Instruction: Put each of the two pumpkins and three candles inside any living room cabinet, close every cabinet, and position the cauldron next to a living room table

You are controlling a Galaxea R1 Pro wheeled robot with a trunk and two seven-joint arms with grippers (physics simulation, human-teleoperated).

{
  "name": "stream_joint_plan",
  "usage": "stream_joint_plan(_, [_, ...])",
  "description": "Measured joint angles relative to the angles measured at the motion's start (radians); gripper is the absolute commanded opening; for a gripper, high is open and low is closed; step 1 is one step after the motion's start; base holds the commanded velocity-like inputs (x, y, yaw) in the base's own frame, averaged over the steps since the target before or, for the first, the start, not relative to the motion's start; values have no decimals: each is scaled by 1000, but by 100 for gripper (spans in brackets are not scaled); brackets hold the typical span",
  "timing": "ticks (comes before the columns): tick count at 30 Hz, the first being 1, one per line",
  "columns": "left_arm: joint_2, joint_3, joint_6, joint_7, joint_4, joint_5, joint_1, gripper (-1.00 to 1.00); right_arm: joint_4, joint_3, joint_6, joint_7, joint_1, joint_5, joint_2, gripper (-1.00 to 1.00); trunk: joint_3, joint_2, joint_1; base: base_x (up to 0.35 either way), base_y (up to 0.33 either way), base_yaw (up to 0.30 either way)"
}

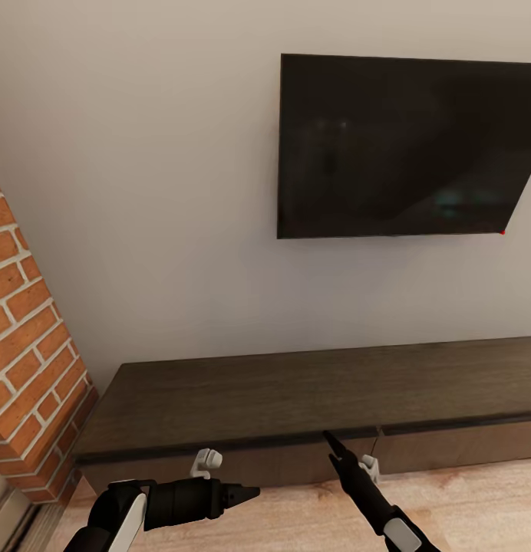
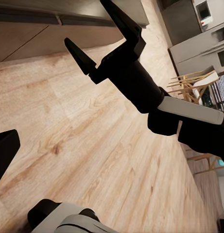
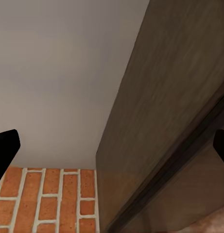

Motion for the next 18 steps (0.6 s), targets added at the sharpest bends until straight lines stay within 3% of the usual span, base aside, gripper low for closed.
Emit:
stream_joint_plan(3, [0,0,0,-2,0,0,0,100,1,-8,1,-1,0,-3,-2,100,0,0,0,4,0,0])
stream_joint_plan(8, [0,0,0,-5,0,0,0,100,5,-46,1,-2,0,-42,-6,100,0,0,0,1,0,0])
stream_joint_plan(18, [0,-1,0,-4,-1,0,0,100,8,-55,1,2,0,-53,-10,100,0,0,0,0,0,0])
